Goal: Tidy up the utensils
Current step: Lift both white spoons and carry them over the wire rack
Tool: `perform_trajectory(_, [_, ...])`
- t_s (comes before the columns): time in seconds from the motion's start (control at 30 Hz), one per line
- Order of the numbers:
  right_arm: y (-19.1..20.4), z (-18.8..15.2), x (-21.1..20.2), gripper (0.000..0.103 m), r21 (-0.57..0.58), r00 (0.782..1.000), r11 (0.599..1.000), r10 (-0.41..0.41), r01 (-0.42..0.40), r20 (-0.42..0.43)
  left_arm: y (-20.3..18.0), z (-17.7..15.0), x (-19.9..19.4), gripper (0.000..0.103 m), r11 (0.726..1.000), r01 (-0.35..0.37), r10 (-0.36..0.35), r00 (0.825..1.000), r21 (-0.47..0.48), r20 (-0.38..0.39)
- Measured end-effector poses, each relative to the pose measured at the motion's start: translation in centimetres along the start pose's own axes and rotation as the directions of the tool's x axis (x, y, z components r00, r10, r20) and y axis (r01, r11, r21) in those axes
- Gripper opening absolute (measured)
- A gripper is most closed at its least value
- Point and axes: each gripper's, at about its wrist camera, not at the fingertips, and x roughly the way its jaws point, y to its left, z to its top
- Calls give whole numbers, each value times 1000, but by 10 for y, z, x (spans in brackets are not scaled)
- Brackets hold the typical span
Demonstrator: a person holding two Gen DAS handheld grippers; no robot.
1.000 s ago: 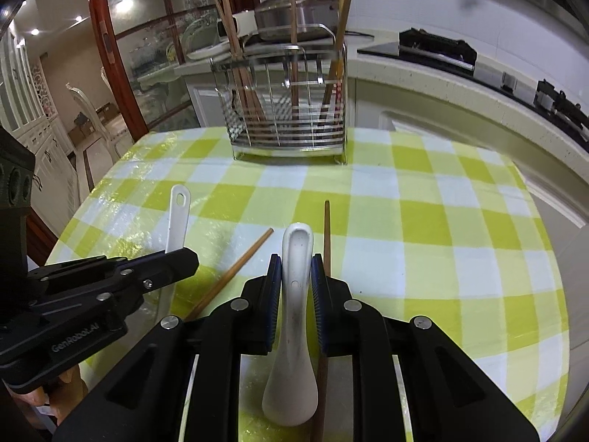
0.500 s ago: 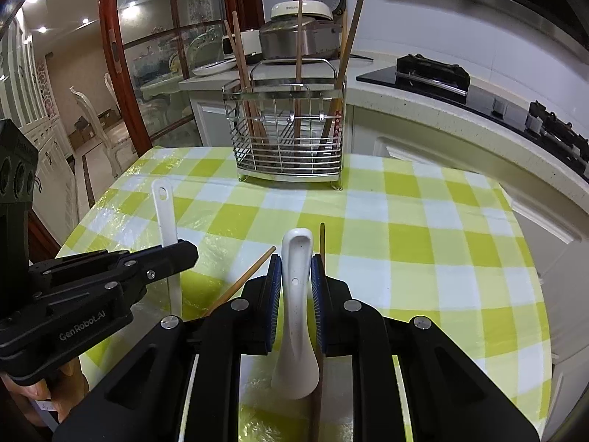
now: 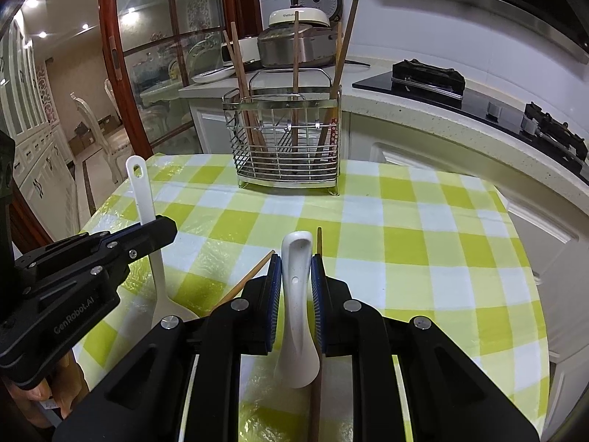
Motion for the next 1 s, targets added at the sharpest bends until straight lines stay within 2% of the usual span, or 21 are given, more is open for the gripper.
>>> perform_trajectory(0.23, [0,4,-2,16,1,1000,1000,-23,23,18,6,3,-2,4,999,-34,34,999,-23,25])
perform_trajectory(0.47, [1,14,-6,16,4,999,1000,-30,30,45,13,12,-6,4,996,-79,82,991,-35,104])
perform_trajectory(0.8, [-2,42,-6,16,5,995,999,-43,43,92,17,38,-8,4,994,-109,110,982,-17,154])
perform_trajectory(1.0, [-7,68,-6,16,17,988,998,-67,65,138,27,62,-11,4,992,-127,128,965,-20,228])
